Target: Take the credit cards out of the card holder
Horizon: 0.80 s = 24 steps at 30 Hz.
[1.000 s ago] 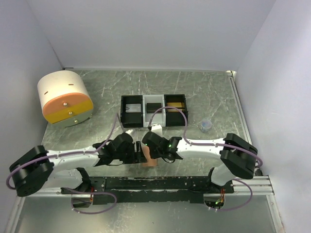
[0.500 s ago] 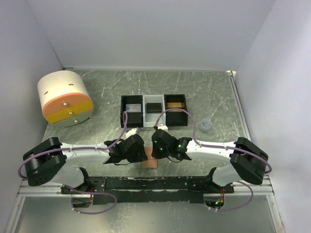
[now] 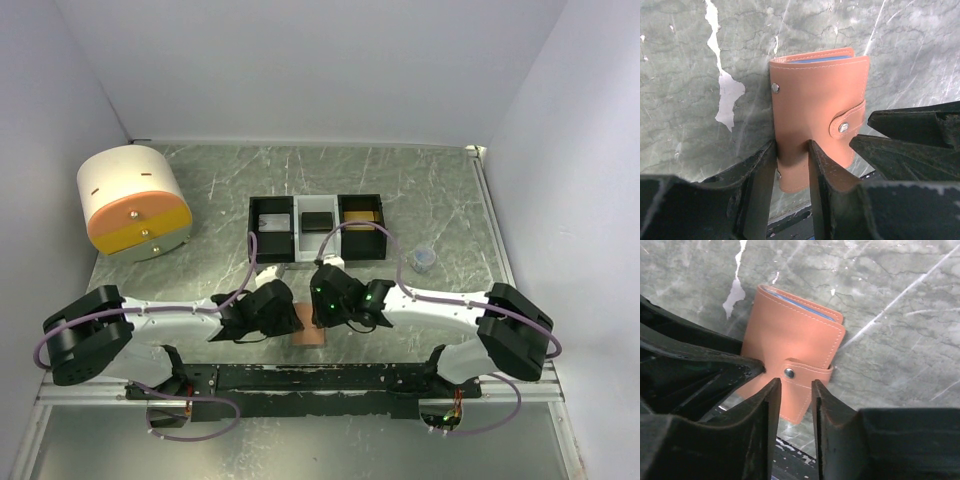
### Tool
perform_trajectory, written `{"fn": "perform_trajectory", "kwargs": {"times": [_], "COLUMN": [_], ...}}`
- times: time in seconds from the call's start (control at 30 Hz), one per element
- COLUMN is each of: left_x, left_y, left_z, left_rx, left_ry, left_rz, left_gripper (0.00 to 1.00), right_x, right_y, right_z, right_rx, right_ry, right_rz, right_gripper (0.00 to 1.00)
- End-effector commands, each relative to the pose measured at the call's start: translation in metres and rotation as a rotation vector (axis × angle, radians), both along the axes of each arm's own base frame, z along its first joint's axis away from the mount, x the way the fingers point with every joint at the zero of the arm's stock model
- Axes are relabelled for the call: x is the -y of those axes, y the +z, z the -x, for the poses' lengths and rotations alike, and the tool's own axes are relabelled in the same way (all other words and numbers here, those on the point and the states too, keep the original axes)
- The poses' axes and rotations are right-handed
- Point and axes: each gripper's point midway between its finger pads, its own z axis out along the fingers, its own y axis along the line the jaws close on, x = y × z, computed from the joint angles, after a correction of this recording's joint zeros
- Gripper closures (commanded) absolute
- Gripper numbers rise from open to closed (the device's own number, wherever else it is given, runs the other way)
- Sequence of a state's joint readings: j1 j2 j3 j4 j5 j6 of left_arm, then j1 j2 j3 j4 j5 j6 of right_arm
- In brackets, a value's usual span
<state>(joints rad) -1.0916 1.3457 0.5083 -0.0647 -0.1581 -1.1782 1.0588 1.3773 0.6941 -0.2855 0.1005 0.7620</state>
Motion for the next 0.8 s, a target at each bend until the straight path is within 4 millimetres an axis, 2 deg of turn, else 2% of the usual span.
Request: {"fn": "perform_trajectory", "kwargs": {"times": [0.0, 0.17, 0.33, 0.43, 0.47, 0.6, 0.67, 0.77], "left_x": [-0.02, -0.022, -0.023, -0.023, -0.023, -0.024, -0.023, -0.024], "left_y": [-0.02, -0.017, -0.019, -0.021, -0.022, -0.021, -0.021, -0.022], "left_z": [0.01, 0.011, 0.013, 0.013, 0.013, 0.013, 0.014, 0.014], "left_rx": [-0.011, 0.002, -0.002, -0.008, -0.007, -0.005, -0.004, -0.008], "left_ry": [0.001, 0.019, 0.02, 0.022, 0.024, 0.04, 0.036, 0.034], "left_rz": [-0.073, -0.021, -0.014, -0.016, -0.015, 0.009, 0.022, 0.006], "left_gripper": [0.59, 0.59, 0.59, 0.59, 0.6, 0.59, 0.59, 0.6], "right_x": [-0.008, -0.005, 0.004, 0.007, 0.014, 0.029, 0.034, 0.035], "right_y": [0.002, -0.009, -0.022, -0.03, -0.034, -0.045, -0.049, -0.048], "right_z": [-0.001, -0.004, 0.002, 0.009, 0.01, 0.011, 0.01, 0.009], "right_rx": [0.011, 0.011, 0.027, 0.043, 0.045, 0.061, 0.066, 0.077], "right_ry": [0.02, -0.015, -0.026, -0.019, -0.032, -0.075, -0.085, -0.085], "right_rz": [0.03, 0.121, 0.227, 0.272, 0.305, 0.358, 0.386, 0.398], "right_gripper": [0.67, 0.66, 0.52, 0.49, 0.5, 0.59, 0.68, 0.75]}}
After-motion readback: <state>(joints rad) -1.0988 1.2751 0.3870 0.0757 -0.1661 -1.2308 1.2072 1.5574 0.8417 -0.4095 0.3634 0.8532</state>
